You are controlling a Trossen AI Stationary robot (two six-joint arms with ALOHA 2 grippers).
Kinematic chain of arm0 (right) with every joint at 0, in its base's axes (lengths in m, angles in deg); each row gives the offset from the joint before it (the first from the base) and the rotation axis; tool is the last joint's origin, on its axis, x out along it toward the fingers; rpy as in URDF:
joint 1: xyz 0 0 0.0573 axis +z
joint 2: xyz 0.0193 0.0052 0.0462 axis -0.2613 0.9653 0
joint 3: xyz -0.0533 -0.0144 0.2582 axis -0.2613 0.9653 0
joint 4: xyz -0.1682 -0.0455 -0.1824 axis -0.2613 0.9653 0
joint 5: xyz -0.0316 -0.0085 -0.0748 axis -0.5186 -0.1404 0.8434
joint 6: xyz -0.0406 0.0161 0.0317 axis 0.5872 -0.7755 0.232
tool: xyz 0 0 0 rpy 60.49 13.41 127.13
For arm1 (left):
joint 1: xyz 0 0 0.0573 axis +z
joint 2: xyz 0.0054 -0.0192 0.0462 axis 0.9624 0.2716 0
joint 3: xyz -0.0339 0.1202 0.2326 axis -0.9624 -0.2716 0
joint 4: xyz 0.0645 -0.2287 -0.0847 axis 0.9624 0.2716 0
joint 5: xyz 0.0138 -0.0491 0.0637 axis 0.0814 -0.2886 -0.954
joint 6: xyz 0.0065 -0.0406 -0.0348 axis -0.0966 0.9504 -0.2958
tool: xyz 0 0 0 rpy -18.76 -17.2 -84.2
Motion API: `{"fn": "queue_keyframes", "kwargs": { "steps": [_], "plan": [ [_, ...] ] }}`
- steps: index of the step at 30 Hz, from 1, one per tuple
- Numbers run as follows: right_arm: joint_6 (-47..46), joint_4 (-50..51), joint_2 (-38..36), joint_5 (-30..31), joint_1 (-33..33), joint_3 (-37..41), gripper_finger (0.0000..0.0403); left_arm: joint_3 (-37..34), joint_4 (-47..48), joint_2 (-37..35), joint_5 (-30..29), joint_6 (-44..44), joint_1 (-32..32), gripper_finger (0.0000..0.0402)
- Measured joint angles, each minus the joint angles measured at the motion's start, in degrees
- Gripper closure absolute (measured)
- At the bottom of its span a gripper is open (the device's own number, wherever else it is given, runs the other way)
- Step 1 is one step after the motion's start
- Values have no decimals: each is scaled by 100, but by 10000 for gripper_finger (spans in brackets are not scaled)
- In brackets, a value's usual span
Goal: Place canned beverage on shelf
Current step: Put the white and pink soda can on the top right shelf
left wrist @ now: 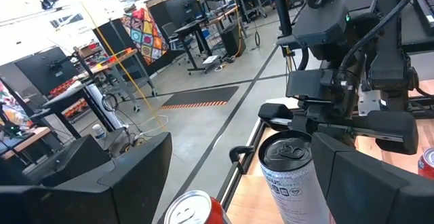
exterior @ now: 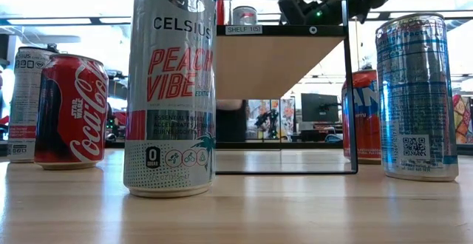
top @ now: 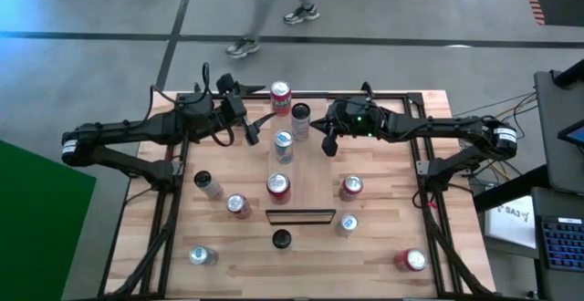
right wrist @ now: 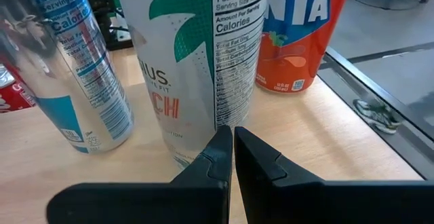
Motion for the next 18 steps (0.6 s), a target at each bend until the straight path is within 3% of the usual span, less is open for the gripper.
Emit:
{"fn": "queue_keyframes", "kwargs": {
  "steps": [18],
  "plan": [
    [118,-188,79,-240,11,0,394,0,0,0,0,0,0,80]
  ]
}}
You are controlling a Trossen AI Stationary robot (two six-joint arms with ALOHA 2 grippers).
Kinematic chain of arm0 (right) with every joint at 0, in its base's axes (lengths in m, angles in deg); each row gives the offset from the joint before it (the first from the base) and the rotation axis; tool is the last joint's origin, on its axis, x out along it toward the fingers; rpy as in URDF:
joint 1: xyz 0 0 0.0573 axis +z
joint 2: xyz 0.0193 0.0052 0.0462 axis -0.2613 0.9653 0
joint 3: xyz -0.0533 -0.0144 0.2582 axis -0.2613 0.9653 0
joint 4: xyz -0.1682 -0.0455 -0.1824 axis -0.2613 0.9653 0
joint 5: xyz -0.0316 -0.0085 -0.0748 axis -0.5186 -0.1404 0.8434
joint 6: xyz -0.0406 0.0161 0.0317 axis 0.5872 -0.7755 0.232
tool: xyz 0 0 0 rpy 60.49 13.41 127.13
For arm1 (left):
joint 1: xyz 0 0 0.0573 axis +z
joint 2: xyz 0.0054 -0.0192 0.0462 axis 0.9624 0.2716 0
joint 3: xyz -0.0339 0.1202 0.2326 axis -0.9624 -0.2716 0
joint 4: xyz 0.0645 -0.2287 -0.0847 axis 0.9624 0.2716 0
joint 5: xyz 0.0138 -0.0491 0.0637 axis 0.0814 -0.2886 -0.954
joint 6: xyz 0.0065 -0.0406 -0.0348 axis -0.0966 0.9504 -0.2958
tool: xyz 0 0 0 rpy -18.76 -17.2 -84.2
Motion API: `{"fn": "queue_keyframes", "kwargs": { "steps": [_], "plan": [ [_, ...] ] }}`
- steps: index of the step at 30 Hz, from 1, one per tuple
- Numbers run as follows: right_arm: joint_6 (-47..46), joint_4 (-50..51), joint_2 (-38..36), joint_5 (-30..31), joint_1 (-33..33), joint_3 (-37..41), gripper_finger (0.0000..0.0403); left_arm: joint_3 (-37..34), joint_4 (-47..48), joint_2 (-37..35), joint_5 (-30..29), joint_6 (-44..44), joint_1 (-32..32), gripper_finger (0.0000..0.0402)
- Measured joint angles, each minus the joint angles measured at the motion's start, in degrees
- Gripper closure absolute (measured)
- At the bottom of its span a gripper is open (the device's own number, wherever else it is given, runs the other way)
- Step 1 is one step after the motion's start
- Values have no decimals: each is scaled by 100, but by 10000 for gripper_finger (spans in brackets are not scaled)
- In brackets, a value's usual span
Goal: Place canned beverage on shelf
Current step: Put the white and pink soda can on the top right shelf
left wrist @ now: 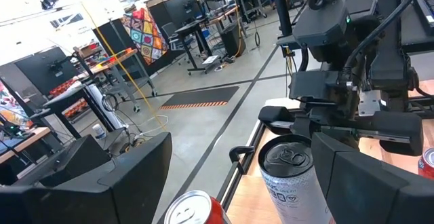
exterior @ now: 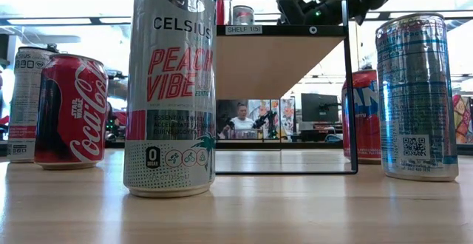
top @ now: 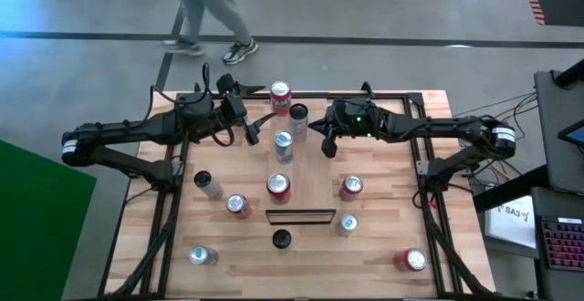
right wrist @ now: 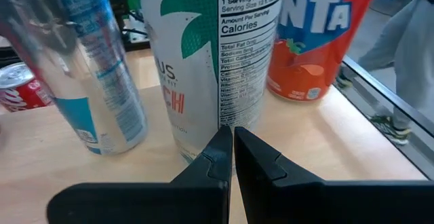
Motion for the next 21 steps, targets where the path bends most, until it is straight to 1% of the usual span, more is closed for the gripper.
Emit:
{"fn": "queue_keyframes", "kwargs": {
  "steps": [7,11,21],
  "plan": [
    [21,-215,186,-65,2,0,394,0,0,0,0,0,0,80],
    [26,-274,223,-188,0,0,394,0,-2,0,0,0,0,80],
    [147,-525,236,-192,2,0,394,-11,0,0,1,0,0,80]
  ]
}}
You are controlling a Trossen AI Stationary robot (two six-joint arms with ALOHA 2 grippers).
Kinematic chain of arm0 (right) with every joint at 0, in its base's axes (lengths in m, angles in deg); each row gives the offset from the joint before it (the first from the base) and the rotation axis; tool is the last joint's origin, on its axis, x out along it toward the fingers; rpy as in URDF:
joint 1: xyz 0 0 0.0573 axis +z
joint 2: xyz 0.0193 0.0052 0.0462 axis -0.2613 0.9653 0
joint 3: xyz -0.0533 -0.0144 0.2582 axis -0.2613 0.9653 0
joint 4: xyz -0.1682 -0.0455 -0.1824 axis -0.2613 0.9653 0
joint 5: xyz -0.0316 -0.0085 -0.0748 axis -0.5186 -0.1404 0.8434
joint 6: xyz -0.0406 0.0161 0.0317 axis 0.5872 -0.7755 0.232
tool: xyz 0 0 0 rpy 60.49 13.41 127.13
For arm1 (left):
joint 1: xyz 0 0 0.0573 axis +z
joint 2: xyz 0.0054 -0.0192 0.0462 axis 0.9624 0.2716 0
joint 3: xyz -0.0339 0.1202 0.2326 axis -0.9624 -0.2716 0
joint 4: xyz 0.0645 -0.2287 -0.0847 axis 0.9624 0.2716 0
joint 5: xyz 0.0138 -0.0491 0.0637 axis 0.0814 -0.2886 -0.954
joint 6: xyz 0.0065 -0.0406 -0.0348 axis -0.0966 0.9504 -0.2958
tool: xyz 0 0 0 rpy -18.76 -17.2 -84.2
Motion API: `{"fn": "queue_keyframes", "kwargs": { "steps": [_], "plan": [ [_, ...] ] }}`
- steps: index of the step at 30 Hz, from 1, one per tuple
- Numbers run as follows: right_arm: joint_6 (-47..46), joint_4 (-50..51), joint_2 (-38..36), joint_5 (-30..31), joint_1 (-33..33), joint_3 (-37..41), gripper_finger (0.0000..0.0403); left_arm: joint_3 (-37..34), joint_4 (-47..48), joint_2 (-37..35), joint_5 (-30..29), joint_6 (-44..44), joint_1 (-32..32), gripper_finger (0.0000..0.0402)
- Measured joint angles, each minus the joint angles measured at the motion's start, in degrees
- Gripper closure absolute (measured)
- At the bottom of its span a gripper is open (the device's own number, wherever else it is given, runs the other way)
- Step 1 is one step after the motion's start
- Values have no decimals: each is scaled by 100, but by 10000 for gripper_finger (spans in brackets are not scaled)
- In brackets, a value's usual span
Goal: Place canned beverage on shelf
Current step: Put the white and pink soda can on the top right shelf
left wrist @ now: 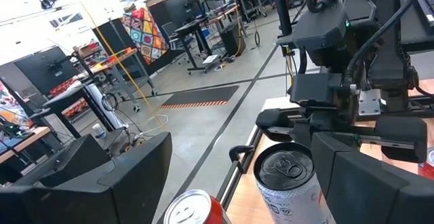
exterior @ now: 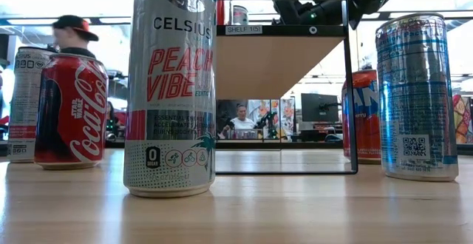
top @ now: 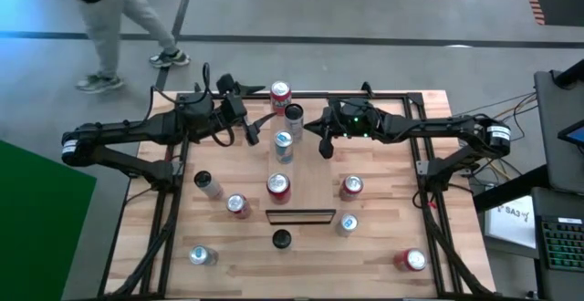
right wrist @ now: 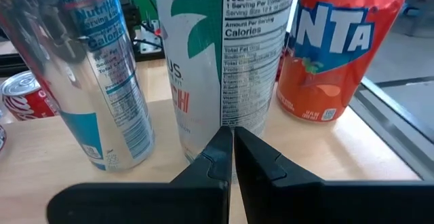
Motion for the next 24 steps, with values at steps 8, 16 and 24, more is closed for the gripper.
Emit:
{"fn": "queue_keyframes", "kwargs": {
  "steps": [8,16,24],
  "plan": [
    [52,-24,0,-2,0,0,394,0,-2,-2,-1,0,0,80],
    [97,-98,0,-4,0,0,394,0,-40,-2,1,0,0,80],
    [209,-306,-2,-8,0,0,394,0,-92,-2,1,0,0,80]
  ]
}}
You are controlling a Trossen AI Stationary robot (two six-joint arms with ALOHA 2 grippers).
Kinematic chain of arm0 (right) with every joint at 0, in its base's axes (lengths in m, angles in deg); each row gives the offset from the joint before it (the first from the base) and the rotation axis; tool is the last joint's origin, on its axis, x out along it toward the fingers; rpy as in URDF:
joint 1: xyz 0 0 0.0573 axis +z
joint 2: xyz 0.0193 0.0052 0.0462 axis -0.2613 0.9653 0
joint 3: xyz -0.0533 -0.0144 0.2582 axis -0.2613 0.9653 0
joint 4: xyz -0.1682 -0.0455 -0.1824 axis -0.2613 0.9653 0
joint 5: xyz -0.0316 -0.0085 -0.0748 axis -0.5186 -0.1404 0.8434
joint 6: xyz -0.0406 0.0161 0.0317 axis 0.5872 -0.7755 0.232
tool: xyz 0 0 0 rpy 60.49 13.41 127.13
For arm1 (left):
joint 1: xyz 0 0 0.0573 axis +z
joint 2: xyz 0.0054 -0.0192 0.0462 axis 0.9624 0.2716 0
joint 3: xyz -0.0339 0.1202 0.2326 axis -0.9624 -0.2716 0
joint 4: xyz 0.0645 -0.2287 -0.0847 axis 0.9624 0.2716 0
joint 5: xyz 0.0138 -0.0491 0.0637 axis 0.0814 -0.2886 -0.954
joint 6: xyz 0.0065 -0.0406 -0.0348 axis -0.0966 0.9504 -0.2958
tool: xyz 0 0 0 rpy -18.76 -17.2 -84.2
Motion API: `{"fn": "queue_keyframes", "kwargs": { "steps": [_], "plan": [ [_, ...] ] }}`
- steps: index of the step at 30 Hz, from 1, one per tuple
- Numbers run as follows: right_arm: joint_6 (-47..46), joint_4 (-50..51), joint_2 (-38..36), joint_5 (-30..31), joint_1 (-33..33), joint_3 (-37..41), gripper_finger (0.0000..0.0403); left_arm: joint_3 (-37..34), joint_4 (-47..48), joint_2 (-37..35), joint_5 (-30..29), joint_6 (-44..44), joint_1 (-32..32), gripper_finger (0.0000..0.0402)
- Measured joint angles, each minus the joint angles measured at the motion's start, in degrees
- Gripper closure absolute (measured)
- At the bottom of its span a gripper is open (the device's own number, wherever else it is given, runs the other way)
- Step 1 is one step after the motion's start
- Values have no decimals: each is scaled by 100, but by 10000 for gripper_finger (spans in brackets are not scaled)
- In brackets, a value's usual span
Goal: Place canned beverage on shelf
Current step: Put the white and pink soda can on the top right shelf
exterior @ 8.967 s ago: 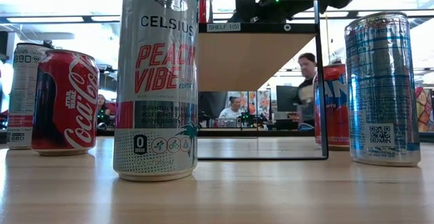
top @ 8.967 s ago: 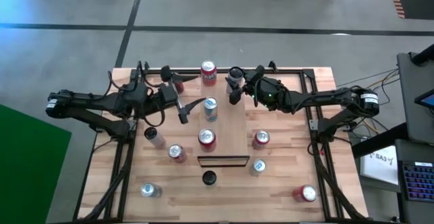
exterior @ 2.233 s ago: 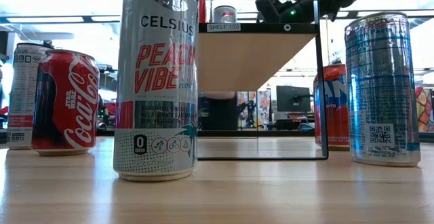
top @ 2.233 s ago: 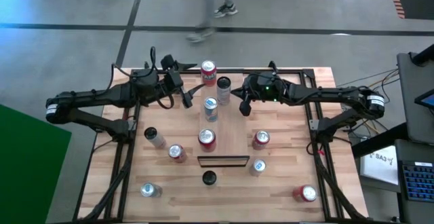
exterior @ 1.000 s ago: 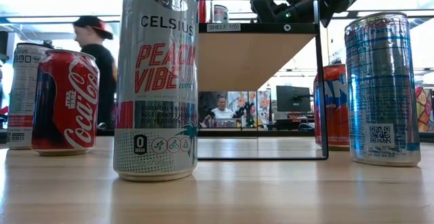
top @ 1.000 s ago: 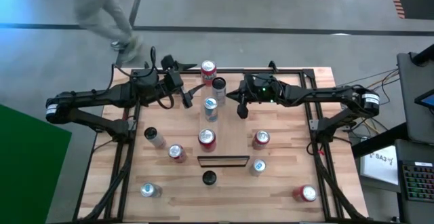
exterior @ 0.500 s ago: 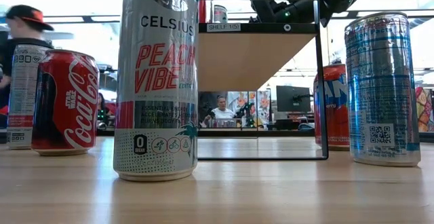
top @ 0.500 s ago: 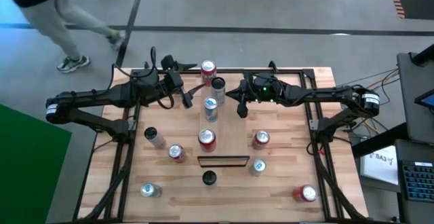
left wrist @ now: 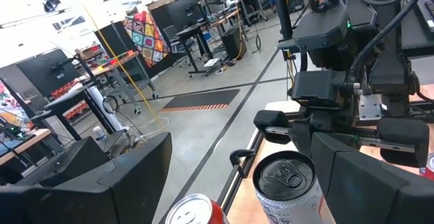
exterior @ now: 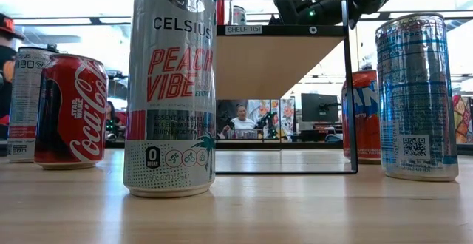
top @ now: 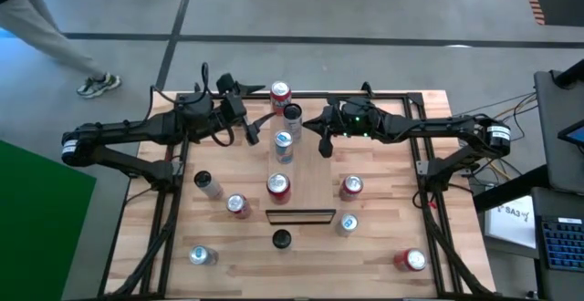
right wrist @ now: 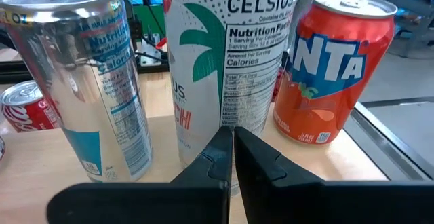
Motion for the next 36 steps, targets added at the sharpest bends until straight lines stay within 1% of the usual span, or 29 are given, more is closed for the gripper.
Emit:
{"fn": "queue_keyframes", "kwargs": {
  "steps": [5,7,16,28,36],
  "plan": [
    [96,-2,0,-11,-2,0,394,0,-40,0,-2,0,0,80],
    [134,-5,0,-102,-2,0,394,0,-39,0,-1,0,0,80],
    [158,-455,345,-140,-2,0,394,0,-85,0,0,0,0,80],
    [195,-623,369,-143,-2,0,394,0,-85,0,0,0,0,80],
    [390,-718,372,-142,-2,0,394,0,-131,0,0,0,0,80]
  ]
}}
